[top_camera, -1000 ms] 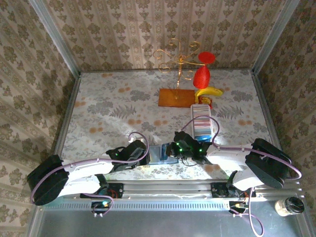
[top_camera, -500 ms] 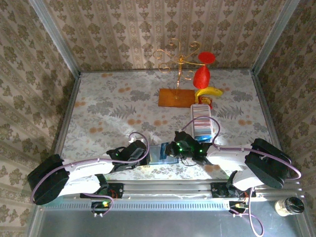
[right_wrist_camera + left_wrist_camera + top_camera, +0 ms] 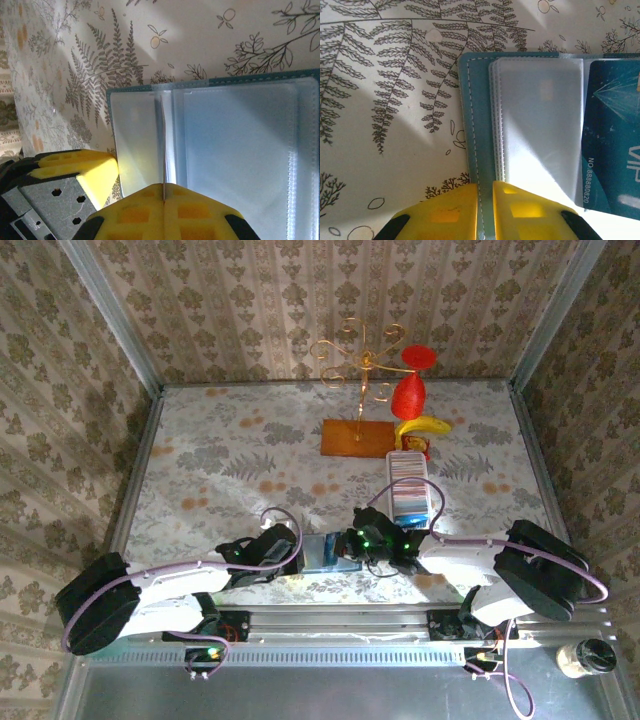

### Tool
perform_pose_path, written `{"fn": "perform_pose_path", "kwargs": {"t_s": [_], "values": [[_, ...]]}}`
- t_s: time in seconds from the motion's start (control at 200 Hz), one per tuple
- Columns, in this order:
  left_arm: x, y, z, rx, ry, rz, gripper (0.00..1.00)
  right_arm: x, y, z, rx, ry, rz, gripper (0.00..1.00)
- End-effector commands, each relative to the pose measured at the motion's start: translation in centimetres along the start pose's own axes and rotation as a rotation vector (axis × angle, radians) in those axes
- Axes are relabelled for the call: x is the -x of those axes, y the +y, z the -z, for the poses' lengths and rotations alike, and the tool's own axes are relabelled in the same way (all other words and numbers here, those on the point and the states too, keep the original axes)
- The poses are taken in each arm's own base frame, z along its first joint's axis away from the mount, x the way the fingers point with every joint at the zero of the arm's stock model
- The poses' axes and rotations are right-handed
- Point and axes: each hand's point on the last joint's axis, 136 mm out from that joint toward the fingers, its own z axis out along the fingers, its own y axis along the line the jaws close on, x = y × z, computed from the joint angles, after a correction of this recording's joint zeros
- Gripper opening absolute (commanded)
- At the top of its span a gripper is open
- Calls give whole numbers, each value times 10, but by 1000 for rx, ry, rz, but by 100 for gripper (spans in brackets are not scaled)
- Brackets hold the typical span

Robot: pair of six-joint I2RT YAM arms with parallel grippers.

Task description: Put the credit cards into the card holder

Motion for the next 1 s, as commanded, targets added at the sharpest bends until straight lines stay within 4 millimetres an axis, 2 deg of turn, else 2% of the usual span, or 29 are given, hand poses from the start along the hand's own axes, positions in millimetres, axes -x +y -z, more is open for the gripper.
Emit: {"fn": "perform_pose_path", "kwargs": {"t_s": [0.0,0.56,0.795,0.995], "values": [[3,-6,0,-5,-12,10,16,-11,-6,-4,-3,43,-12,0],[3,-7,0,-6,-11,9,16,-14,-5,-9,-4,67,-5,0],[3,-6,1,-7,-13,9,16,-10,-9,-7,-68,64,51,26],[2,-5,0,-6,-13,9,16,-9,-17,-7,-131,70,76,31]]}}
